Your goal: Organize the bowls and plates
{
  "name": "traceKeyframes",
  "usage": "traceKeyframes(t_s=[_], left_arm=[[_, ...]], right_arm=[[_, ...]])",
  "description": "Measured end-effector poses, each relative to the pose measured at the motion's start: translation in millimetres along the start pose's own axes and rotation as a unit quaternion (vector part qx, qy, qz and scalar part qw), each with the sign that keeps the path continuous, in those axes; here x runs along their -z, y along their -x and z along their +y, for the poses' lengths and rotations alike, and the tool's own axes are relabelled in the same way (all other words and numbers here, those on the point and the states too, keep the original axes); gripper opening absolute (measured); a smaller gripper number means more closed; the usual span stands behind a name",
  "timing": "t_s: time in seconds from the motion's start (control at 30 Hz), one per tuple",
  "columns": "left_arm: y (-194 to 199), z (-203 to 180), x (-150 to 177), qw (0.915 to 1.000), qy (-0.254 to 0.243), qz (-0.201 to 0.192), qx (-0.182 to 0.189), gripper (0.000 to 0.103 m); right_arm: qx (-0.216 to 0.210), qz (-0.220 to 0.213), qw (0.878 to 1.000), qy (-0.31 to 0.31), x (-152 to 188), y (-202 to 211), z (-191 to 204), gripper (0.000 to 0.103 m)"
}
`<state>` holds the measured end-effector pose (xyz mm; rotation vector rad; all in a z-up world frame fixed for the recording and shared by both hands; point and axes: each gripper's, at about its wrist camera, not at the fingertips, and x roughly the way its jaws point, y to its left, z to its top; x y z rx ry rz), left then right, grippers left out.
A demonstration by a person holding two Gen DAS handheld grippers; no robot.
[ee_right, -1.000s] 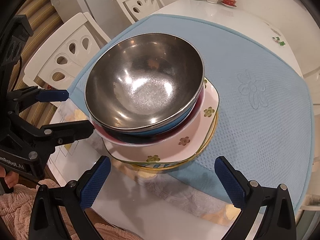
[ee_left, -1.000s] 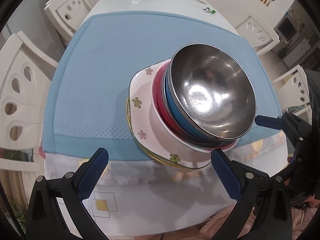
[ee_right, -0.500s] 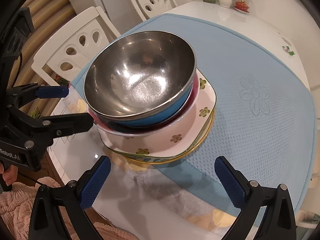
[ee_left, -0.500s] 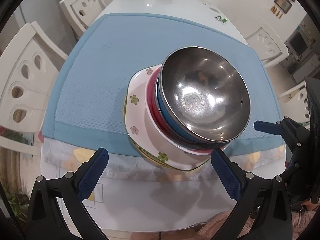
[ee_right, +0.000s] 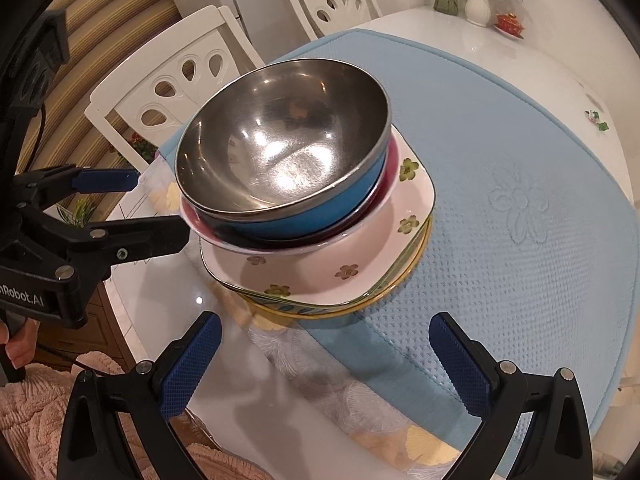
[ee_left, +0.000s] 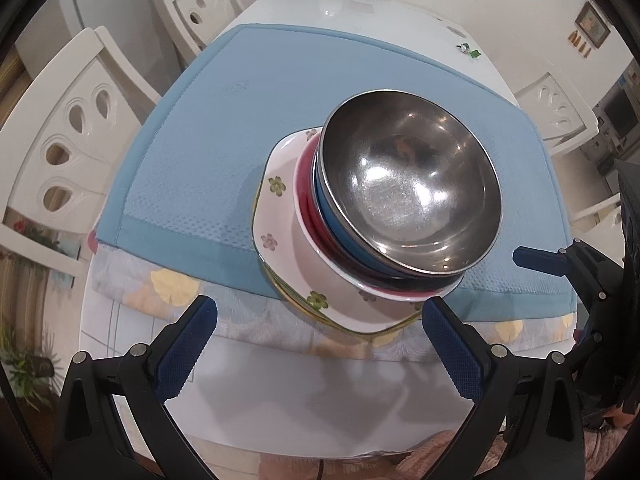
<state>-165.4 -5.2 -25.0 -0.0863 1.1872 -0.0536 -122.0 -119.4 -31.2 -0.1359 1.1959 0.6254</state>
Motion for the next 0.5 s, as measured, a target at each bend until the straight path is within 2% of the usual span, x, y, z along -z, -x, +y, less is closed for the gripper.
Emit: traceKeyframes(t_s=[0.2,0.4,0.5], left_arm=[[1.6,-1.1,5.3,1.0000,-0.001,0.001,-0.009,0.103],[5.4,-4.8,4.6,0.9992,-0.032,-0.009,-0.023,0.103],[8.2,-5.7,3.9,0.9987,-0.045,-0.014,-0.016,0.103]], right_arm=[[-0.004,-0.002,1.000,-0.004,0.6,3.1,0.5,0.103],[0.002,-0.005,1.000,-0.015,-2.4,2.5,5.7,0.103],[0.002,-0.008,1.000,-0.030,-2.9,3.0,5.0,0.103]])
